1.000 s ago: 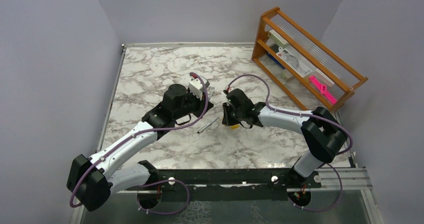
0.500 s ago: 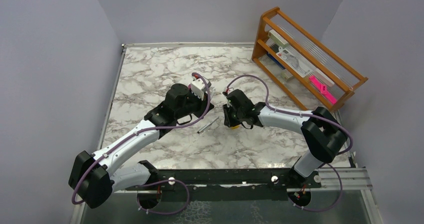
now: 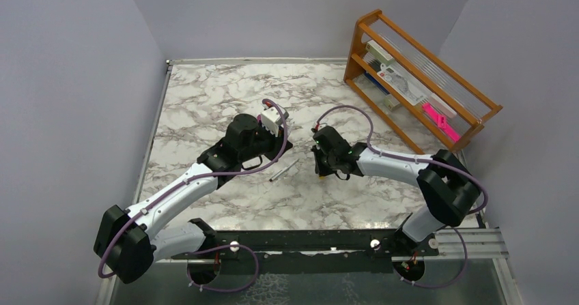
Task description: Insert the pens into the pen caps
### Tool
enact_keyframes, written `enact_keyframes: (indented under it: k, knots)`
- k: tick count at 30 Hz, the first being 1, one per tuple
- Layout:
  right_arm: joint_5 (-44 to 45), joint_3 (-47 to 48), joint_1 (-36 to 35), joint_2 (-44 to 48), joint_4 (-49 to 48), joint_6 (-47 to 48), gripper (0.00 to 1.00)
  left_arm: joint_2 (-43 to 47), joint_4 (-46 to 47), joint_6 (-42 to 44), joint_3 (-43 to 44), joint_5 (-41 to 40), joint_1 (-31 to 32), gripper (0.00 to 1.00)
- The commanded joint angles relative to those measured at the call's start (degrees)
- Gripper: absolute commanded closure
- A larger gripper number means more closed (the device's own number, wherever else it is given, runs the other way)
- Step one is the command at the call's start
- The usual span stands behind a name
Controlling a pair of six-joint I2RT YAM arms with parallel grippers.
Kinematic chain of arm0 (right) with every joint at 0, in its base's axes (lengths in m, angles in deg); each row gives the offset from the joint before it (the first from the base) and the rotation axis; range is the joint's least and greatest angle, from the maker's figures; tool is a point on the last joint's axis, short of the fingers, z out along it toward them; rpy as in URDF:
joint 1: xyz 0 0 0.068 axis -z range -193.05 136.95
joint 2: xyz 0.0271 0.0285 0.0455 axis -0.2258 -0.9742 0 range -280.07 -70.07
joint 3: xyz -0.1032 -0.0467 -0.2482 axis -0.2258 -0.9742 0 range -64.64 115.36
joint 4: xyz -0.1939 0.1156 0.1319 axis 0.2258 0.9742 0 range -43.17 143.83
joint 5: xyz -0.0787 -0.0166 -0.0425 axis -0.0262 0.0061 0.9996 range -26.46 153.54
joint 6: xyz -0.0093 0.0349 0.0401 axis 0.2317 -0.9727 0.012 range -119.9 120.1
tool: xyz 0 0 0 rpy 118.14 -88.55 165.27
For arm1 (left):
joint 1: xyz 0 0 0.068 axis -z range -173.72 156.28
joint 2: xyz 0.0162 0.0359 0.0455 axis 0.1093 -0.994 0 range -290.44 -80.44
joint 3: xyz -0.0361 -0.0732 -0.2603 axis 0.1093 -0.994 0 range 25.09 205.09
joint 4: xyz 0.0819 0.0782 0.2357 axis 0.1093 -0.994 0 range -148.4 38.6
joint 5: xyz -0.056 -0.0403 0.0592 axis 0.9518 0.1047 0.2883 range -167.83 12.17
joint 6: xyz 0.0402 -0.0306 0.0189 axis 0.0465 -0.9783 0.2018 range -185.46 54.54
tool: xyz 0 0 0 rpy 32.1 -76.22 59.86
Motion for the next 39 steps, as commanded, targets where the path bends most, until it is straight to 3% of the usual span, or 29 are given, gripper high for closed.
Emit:
enact_keyframes:
  k: [1, 14, 26, 39]
  knots:
    - [2.70, 0.18, -0.27, 1.37, 1.37, -0.81, 0.98, -0.20, 0.72, -0.18, 0.26, 1.68, -0.22, 1.00]
    - [6.15, -1.11, -0.14, 4.48, 2.41, 0.17, 0.98, -0.32, 1.07, -0.46, -0.15, 1.76, -0.27, 1.00]
    - [4.26, -8.13, -0.18, 11.12, 0.57, 2.09, 0.98, -1.81, 1.82, -0.84, -0.19, 2.41, -0.27, 1.00]
    - [-1.38, -8.07, -0.16, 5.18, -4.23, -0.10, 0.98, -2.15, 0.97, -0.45, 0.24, 1.99, -0.27, 1.00]
